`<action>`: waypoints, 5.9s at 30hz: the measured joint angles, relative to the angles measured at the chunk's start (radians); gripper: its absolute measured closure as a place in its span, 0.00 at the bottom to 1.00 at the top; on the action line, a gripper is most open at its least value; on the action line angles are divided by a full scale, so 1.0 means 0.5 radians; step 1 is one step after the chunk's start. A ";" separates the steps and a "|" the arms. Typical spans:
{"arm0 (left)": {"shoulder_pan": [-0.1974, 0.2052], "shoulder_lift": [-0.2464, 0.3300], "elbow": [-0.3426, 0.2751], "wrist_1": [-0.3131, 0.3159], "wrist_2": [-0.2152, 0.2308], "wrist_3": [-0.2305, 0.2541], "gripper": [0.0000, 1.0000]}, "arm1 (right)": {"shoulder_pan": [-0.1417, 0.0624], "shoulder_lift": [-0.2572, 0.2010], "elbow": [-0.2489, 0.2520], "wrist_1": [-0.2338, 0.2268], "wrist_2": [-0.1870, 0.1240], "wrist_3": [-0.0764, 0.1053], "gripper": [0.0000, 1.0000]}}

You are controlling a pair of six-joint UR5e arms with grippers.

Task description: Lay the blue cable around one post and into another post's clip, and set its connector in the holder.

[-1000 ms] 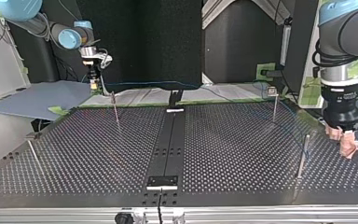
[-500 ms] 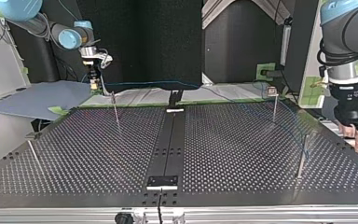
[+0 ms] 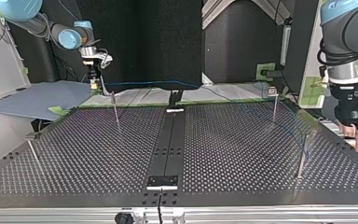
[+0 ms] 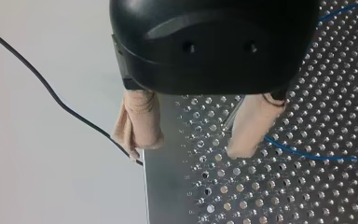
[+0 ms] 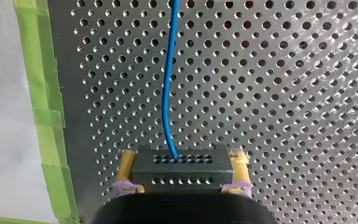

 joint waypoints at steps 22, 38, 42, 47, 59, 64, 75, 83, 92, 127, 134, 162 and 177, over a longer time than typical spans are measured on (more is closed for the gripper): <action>0.054 0.005 0.000 0.164 -0.085 -0.035 0.00 | 0.002 0.000 0.001 0.000 0.003 -0.012 1.00; 0.070 0.077 0.003 0.217 -0.113 -0.054 0.00 | 0.008 0.000 0.001 0.001 0.003 -0.015 1.00; 0.071 0.081 0.003 0.219 -0.116 -0.054 0.00 | 0.009 0.000 0.001 0.001 0.003 -0.015 1.00; 0.074 0.088 0.003 0.221 -0.128 -0.052 0.00 | 0.011 0.000 0.001 0.000 0.003 -0.015 1.00; 0.083 0.100 0.052 0.244 -0.156 -0.062 0.00 | 0.015 0.000 0.000 -0.001 0.003 -0.015 1.00; 0.084 0.096 0.066 0.258 -0.152 -0.065 0.00 | 0.015 0.001 0.000 -0.003 0.003 -0.015 1.00; 0.036 0.056 0.065 0.286 -0.003 -0.060 0.00 | 0.016 0.002 0.001 -0.003 0.003 -0.015 1.00; 0.001 0.055 0.064 0.305 0.160 -0.092 0.00 | 0.018 0.003 0.001 -0.004 0.003 -0.012 1.00; -0.036 0.055 0.051 0.308 0.330 -0.129 0.00 | 0.017 0.006 0.001 -0.007 0.003 -0.007 1.00; -0.273 -0.145 -0.223 0.565 0.626 -0.160 0.00 | 0.026 0.008 0.001 0.000 0.014 -0.018 1.00; -0.405 -0.258 -0.356 0.698 0.502 -0.279 0.00 | 0.027 0.008 0.001 -0.004 0.015 -0.015 1.00; -0.948 -0.754 -0.899 1.241 -0.037 -0.775 0.00 | 0.027 0.009 -0.002 -0.007 0.015 -0.005 1.00; -1.250 -1.055 -0.965 1.543 -0.029 -0.864 0.00 | 0.028 0.009 -0.001 -0.001 0.015 0.009 1.00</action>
